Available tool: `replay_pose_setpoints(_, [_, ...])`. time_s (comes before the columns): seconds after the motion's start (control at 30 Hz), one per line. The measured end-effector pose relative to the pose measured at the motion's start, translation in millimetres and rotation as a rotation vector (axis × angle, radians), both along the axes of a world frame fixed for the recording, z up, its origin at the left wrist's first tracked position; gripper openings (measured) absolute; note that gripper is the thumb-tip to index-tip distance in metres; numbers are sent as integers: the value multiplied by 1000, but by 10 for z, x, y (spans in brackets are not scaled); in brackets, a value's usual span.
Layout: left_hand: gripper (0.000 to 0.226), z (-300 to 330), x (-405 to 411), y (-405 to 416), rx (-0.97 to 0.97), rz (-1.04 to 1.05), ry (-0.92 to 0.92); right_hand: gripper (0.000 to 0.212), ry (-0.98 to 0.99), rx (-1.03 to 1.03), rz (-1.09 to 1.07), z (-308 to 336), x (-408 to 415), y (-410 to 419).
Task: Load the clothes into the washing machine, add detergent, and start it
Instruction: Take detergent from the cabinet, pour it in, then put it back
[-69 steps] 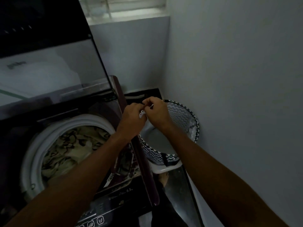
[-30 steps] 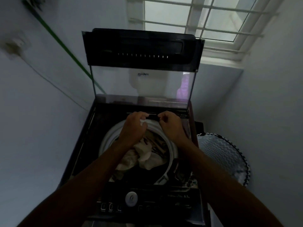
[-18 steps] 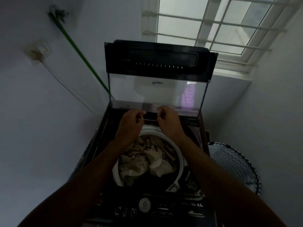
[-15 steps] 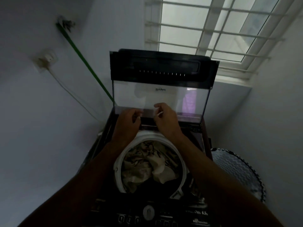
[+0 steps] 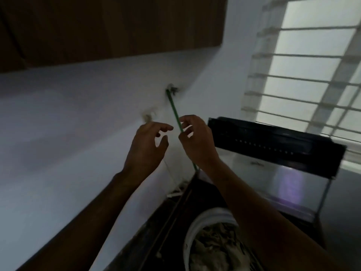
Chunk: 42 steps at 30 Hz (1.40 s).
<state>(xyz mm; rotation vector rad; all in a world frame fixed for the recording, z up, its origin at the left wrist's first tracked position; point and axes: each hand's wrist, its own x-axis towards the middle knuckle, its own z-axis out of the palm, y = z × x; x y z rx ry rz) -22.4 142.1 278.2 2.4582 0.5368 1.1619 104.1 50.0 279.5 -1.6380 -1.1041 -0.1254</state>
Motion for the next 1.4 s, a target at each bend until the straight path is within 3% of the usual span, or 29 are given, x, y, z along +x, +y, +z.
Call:
replay_pose_setpoints(0.23, [31, 838, -962, 64, 158, 264, -53, 36, -137, 135, 257, 888, -704, 433])
replay_pose_setpoints(0.57, [24, 1741, -2259, 4, 376, 604, -88, 35, -144, 301, 543, 1859, -1750, 826])
replay_pose_setpoints(0.73, [20, 1884, -2567, 93, 470, 768, 35, 34, -122, 290, 572, 2040, -2048, 1006])
replay_pose_setpoints(0.93, [51, 1849, -2725, 336, 546, 888, 192, 39, -140, 170, 572, 1968, -2216, 1225])
replay_pose_setpoints(1.1, [73, 1884, -2592, 427, 733, 894, 314, 40, -127, 141, 558, 1951, -2196, 1349])
replay_pose_setpoints(1.3, [123, 2060, -2422, 627, 795, 951, 507, 46, -93, 173, 485, 1958, -2135, 1456])
replay_pose_setpoints(1.4, [124, 2007, -2363, 673, 839, 1034, 535, 56, -53, 233, 419, 1890, -2150, 1468])
